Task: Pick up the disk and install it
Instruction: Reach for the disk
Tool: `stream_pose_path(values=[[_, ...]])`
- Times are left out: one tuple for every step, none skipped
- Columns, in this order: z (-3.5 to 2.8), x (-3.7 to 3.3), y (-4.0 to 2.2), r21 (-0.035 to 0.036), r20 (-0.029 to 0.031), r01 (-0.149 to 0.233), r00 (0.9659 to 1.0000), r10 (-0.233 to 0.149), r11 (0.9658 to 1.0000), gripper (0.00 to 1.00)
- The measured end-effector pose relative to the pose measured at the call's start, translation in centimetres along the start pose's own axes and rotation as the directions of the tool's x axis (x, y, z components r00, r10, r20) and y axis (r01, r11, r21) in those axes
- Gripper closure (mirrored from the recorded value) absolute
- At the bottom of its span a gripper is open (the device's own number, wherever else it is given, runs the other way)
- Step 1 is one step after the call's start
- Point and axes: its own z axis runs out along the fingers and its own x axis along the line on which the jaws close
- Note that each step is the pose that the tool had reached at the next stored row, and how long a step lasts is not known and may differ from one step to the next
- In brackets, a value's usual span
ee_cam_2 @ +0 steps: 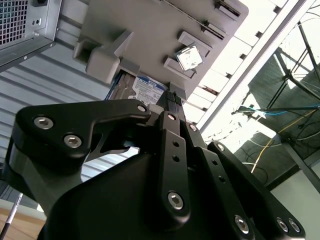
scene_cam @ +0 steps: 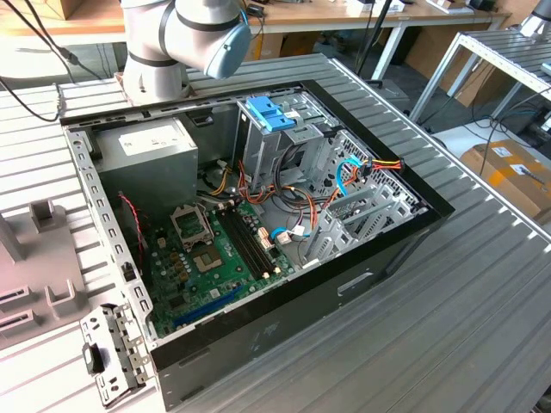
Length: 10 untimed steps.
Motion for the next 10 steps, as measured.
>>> stream_pose_path(values=[[0.00, -0.01, 0.03, 0.0001, -0.0001, 0.000, 1.0000, 0.000, 1.0000, 0.89], [0.00, -0.01, 0.06, 0.0000, 0.0000, 0.000, 1.0000, 0.000, 1.0000, 0.89], [0.01, -0.02, 0.09, 0.0000, 0.0000, 0.000, 1.0000, 0.000, 1.0000, 0.89], [0.01, -0.02, 0.12, 0.0000, 0.0000, 0.000, 1.0000, 0.000, 1.0000, 0.89], [0.00, -0.02, 0.16, 0.0001, -0.0001, 0.000, 1.0000, 0.000, 1.0000, 0.89], [0.01, -0.02, 0.20, 0.0000, 0.0000, 0.000, 1.0000, 0.000, 1.0000, 0.89], [0.01, -0.03, 0.24, 0.0000, 0.0000, 0.000, 1.0000, 0.000, 1.0000, 0.89], [0.01, -0.03, 0.28, 0.0000, 0.0000, 0.000, 1.0000, 0.000, 1.0000, 0.89], [0.02, -0.04, 0.33, 0.0000, 0.0000, 0.000, 1.0000, 0.000, 1.0000, 0.89], [0.02, -0.04, 0.38, 0.0001, -0.0001, 0.000, 1.0000, 0.000, 1.0000, 0.89]])
